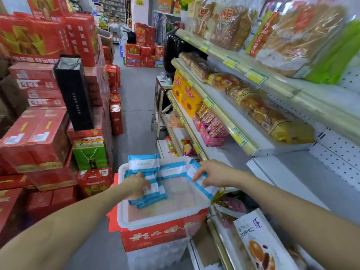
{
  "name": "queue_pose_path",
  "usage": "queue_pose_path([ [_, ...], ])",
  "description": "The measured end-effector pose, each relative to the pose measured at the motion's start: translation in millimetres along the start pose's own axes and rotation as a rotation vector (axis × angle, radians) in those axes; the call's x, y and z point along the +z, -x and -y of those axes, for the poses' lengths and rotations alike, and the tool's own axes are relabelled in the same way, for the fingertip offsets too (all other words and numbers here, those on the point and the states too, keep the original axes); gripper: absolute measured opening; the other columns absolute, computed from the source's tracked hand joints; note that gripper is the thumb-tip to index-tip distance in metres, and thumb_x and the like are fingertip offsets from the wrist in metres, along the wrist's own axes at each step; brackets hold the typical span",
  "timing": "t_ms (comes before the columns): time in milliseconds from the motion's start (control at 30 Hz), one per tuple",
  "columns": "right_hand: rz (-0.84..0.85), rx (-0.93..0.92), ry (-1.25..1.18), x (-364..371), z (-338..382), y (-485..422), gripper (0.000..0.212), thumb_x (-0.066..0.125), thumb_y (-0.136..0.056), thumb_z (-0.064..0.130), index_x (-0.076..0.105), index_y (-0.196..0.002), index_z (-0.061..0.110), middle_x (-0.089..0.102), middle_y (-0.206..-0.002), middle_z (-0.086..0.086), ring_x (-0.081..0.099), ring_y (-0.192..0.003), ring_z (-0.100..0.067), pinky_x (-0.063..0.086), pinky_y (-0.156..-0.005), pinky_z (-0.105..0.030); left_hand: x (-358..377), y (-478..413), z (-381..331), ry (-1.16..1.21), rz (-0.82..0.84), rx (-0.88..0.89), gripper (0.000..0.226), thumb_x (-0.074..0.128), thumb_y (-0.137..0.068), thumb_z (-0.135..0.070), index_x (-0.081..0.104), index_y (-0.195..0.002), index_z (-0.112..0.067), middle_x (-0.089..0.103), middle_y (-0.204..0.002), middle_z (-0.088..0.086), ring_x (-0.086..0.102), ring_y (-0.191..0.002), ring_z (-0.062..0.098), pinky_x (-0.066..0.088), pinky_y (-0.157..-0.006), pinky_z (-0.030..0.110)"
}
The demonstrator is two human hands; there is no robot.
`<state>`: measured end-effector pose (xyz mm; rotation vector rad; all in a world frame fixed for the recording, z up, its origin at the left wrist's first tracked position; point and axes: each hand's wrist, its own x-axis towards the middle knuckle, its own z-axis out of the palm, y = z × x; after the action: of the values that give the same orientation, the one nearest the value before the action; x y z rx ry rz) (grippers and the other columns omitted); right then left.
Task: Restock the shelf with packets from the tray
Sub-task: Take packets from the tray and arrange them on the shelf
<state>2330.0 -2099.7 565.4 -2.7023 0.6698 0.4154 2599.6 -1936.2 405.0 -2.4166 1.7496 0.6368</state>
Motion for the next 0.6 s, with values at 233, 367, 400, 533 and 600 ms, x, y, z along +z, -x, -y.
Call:
queue_pose_path([
  [233, 0.011, 0.053, -0.001, 5, -4, 15, 0.036, 0.077, -0.086, 0.016, 0.078, -0.117, 0.035, 0.053, -0.119, 0.008, 0.057, -0.105, -0.017, 0.05, -0.091, -0.037, 25, -1, -14, -0.114, 0.07, -0.021, 0.031, 0.06, -0.092, -0.023, 0.051, -0.117, -0.038, 0.044, -0.139, 0.006, 0.04, -0.133, 0.038, 0.032, -0.111, 0.056],
  [367, 0.001, 0.053, 0.027, 5, -5, 20, 0.035, 0.077, -0.087, 0.019, 0.077, -0.118, 0.035, 0.058, -0.118, 0.0, 0.057, -0.104, -0.019, 0.05, -0.09, -0.037, 37, -1, -17, -0.161, 0.084, -0.027, 0.026, 0.058, -0.094, -0.024, 0.043, -0.109, -0.038, 0.043, -0.145, 0.012, 0.038, -0.137, 0.041, 0.03, -0.112, 0.056],
  [400, 0.001, 0.053, 0.027, 5, -4, 23, 0.035, 0.077, -0.087, 0.018, 0.077, -0.118, 0.035, 0.057, -0.116, 0.001, 0.057, -0.103, -0.019, 0.05, -0.089, -0.038, 36, 0, -17, -0.166, 0.088, -0.024, 0.028, 0.061, -0.092, -0.025, 0.043, -0.109, -0.039, 0.045, -0.145, 0.011, 0.039, -0.135, 0.039, 0.03, -0.111, 0.055],
  [533, -0.022, 0.037, -0.005, -1, -4, 33, 0.035, 0.076, -0.088, 0.016, 0.077, -0.119, 0.034, 0.058, -0.12, 0.004, 0.053, -0.107, -0.008, 0.048, -0.085, -0.034, 33, 1, -18, -0.214, 0.056, -0.003, 0.042, 0.073, -0.086, -0.038, 0.051, -0.121, -0.036, 0.049, -0.138, 0.005, 0.039, -0.133, 0.033, 0.031, -0.107, 0.051],
  [600, -0.028, 0.032, 0.014, -5, -3, 38, 0.036, 0.075, -0.089, 0.017, 0.077, -0.12, 0.034, 0.058, -0.125, 0.004, 0.048, -0.112, -0.003, 0.044, -0.085, -0.029, 30, 5, -21, -0.225, 0.026, 0.02, 0.046, 0.074, -0.085, -0.041, 0.053, -0.126, -0.034, 0.047, -0.134, 0.003, 0.039, -0.13, 0.031, 0.032, -0.105, 0.05],
])
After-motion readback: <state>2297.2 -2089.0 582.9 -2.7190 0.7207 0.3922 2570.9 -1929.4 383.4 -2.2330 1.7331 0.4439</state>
